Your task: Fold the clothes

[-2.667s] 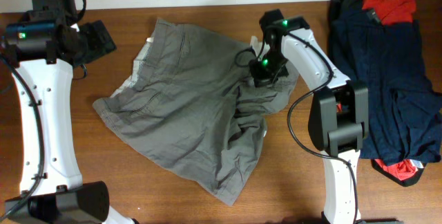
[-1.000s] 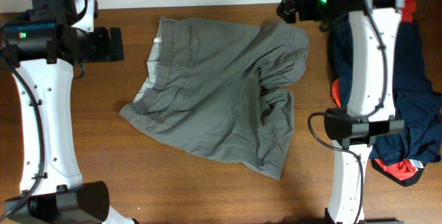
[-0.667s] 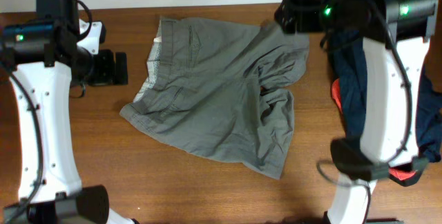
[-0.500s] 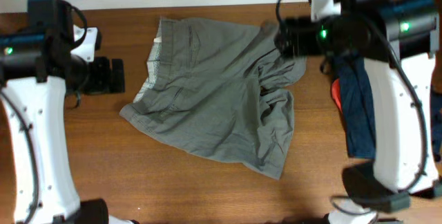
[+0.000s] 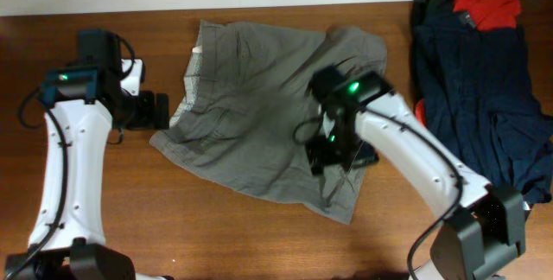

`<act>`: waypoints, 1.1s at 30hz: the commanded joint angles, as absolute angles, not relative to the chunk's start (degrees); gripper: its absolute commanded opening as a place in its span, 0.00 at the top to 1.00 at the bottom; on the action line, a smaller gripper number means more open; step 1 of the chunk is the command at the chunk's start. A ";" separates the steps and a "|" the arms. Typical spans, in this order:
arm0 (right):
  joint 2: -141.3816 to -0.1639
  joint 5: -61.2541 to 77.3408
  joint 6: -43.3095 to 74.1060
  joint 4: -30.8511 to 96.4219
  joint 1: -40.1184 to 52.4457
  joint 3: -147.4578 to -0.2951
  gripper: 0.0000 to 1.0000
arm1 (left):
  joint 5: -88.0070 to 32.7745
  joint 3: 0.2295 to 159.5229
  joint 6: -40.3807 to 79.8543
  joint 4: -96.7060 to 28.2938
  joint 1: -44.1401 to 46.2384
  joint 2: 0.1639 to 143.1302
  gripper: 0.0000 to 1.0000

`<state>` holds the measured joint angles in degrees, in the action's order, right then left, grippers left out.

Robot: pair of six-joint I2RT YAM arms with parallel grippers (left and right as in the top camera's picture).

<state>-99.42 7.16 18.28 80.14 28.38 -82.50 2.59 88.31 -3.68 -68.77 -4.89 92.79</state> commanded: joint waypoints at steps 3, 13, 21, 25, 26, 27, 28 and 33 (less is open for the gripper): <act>-98.59 10.61 24.77 74.61 31.18 -70.46 0.14 | 2.76 76.18 -5.80 -56.25 -5.04 92.55 0.01; -97.03 12.58 33.56 68.07 31.11 -61.52 0.15 | -2.39 63.68 -19.53 -32.71 -4.97 100.18 0.01; -96.14 14.37 33.54 60.95 31.11 -54.76 0.19 | -2.39 63.68 -19.53 -30.65 -4.97 109.30 0.22; -96.14 14.37 33.52 58.11 31.05 -51.62 0.20 | -2.81 63.68 -16.71 -31.40 -4.97 109.27 0.53; -96.14 13.96 33.50 57.45 31.05 -51.42 0.21 | -2.85 63.68 -15.86 -32.16 -4.97 109.27 0.57; -96.14 12.84 33.50 56.93 31.05 -51.37 0.21 | -2.85 63.68 -15.86 -32.64 -4.97 109.27 0.57; -96.14 11.66 33.52 56.31 31.05 -51.37 0.21 | -2.85 63.68 -15.86 -33.23 -4.97 109.27 0.61; -96.16 5.91 33.52 51.70 28.34 -50.98 0.27 | -2.85 63.70 -9.76 -36.51 -4.97 109.27 0.83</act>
